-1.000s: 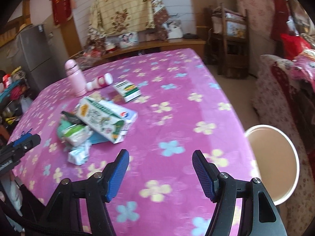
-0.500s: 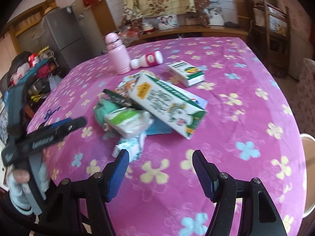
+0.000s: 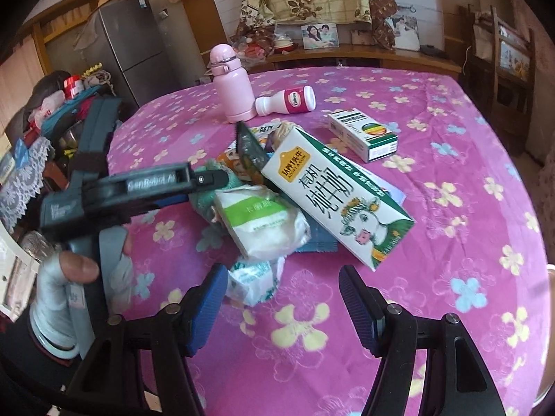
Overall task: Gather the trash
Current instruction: 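Grasp the green cloth with the left tool while the right tool grasps the plastic bag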
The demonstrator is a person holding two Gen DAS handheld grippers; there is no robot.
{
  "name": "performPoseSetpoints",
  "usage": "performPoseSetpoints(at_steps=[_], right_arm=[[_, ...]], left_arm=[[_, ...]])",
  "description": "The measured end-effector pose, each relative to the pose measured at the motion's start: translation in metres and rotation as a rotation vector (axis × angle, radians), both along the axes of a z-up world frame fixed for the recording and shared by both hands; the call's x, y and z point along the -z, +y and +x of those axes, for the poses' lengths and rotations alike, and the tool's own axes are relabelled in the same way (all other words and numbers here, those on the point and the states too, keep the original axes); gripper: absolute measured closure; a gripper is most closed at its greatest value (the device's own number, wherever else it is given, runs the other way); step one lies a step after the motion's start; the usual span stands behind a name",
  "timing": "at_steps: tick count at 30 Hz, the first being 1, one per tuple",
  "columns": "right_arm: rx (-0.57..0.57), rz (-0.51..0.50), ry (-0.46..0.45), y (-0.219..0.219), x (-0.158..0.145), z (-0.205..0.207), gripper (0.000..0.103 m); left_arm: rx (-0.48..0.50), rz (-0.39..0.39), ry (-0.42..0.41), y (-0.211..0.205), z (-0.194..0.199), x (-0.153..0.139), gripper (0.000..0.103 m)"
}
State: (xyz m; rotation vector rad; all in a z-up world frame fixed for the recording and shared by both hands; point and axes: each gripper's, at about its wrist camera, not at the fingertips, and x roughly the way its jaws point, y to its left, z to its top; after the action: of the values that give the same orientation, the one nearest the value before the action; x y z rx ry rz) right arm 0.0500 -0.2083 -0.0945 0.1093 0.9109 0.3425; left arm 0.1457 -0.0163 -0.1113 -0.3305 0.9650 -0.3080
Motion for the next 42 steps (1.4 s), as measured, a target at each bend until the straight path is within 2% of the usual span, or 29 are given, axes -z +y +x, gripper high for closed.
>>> performPoseSetpoints(at_steps=[3,7,8,9,15,17,19,20,22,24,28,30,33,35,39,42], right_arm=[[-0.028,0.02,-0.001,0.005,0.001,0.008,0.033],[-0.06,0.01,0.019,0.013,0.005,0.026,0.033],[-0.061,0.008,0.026,0.013,0.007,0.03,0.033],[-0.066,0.01,0.031,0.015,0.008,0.033,0.033],[-0.107,0.068,0.043,0.026,0.007,0.036,0.033],[-0.116,0.055,0.035,0.032,0.008,0.034,0.033],[-0.133,0.06,0.066,0.037,0.012,0.033,0.033],[-0.146,0.083,0.083,0.038,0.013,0.032,0.033],[-0.183,0.147,0.123,0.04,0.016,0.025,0.033],[-0.217,0.146,0.133,0.043,0.016,0.016,0.033],[-0.196,0.098,0.094,0.035,0.011,0.002,0.033],[-0.16,0.062,0.061,0.027,0.005,0.0,0.033],[-0.125,0.01,0.018,0.022,-0.001,0.005,0.033],[-0.142,-0.02,0.007,0.024,-0.004,0.01,0.033],[-0.212,-0.079,0.021,0.037,-0.001,0.026,0.033],[-0.227,-0.076,0.055,0.042,0.006,0.04,0.033]], left_arm=[[0.047,0.0,0.012,0.01,-0.005,-0.006,0.062],[0.09,0.048,0.012,0.027,-0.021,-0.015,0.069],[0.099,0.053,0.013,0.031,-0.024,-0.017,0.073],[0.108,0.06,0.011,0.035,-0.028,-0.018,0.084],[0.125,0.096,0.043,0.062,-0.041,-0.017,0.084],[0.113,0.103,0.038,0.066,-0.043,-0.017,0.084],[0.087,0.102,0.027,0.067,-0.044,-0.018,0.065],[0.079,0.085,0.026,0.067,-0.044,-0.018,0.06],[0.038,0.031,0.027,0.07,-0.043,-0.018,0.037],[0.0,0.017,0.01,0.071,-0.042,-0.021,0.036],[-0.086,-0.008,0.011,0.066,-0.031,-0.021,0.024],[-0.11,-0.006,0.022,0.059,-0.026,-0.018,0.024],[-0.142,0.079,0.056,0.043,-0.02,-0.008,0.024],[-0.169,0.092,0.086,0.039,-0.018,0.0,0.023],[-0.198,0.095,0.093,0.04,-0.01,0.007,0.023],[-0.185,0.092,0.087,0.045,-0.002,0.014,0.025]])
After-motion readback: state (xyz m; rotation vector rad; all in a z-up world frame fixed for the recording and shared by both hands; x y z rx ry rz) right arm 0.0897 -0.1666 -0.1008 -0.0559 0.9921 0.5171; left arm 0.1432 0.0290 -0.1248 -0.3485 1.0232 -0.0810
